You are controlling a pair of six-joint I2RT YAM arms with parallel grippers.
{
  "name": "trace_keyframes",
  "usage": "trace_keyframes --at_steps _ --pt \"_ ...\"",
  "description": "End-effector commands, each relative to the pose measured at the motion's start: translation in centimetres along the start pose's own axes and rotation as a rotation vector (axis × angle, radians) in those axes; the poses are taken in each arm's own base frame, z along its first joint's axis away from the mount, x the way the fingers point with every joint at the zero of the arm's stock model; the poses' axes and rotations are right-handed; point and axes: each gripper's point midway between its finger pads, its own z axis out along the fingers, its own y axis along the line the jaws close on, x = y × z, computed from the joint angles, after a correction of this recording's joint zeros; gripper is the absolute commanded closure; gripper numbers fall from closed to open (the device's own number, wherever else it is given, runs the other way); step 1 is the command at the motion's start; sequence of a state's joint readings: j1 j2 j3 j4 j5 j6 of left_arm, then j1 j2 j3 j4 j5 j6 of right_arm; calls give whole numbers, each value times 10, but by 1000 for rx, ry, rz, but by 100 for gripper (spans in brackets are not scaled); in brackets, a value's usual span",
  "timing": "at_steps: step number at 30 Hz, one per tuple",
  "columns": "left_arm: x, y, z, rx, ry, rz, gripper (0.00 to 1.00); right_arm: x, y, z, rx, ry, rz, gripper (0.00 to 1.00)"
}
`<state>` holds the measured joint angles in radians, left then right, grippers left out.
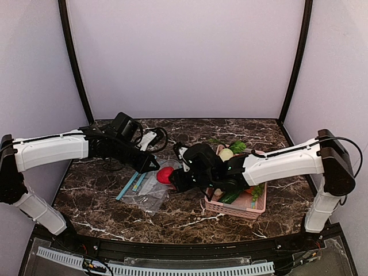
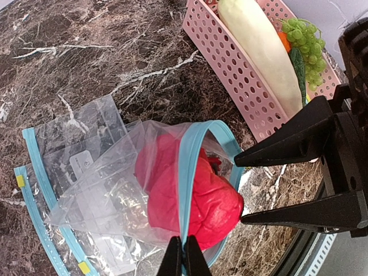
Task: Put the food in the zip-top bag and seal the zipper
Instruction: Adjust the fake fruit in the zipper food storage bag.
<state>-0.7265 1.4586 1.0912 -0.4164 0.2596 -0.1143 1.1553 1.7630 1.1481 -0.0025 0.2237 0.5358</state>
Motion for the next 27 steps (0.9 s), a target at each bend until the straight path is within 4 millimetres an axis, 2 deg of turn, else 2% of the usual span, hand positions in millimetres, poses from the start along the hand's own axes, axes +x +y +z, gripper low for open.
trace_keyframes --at_steps 1,4,12,20,27 --pt "-7 -3 -2 20 -14 -4 99 -15 9 4 -22 -26 -11 59" --pt "-6 -4 -1 27 -12 -3 99 -18 12 9 -21 -30 -22 63" --pt "-7 -6 -2 37 -15 -2 99 -10 7 25 28 10 -31 71" --pt "-6 -8 1 55 -6 -8 99 -1 -4 45 95 19 -25 73" --pt "-5 -11 2 74 0 -13 99 -12 -24 51 221 -42 1 73"
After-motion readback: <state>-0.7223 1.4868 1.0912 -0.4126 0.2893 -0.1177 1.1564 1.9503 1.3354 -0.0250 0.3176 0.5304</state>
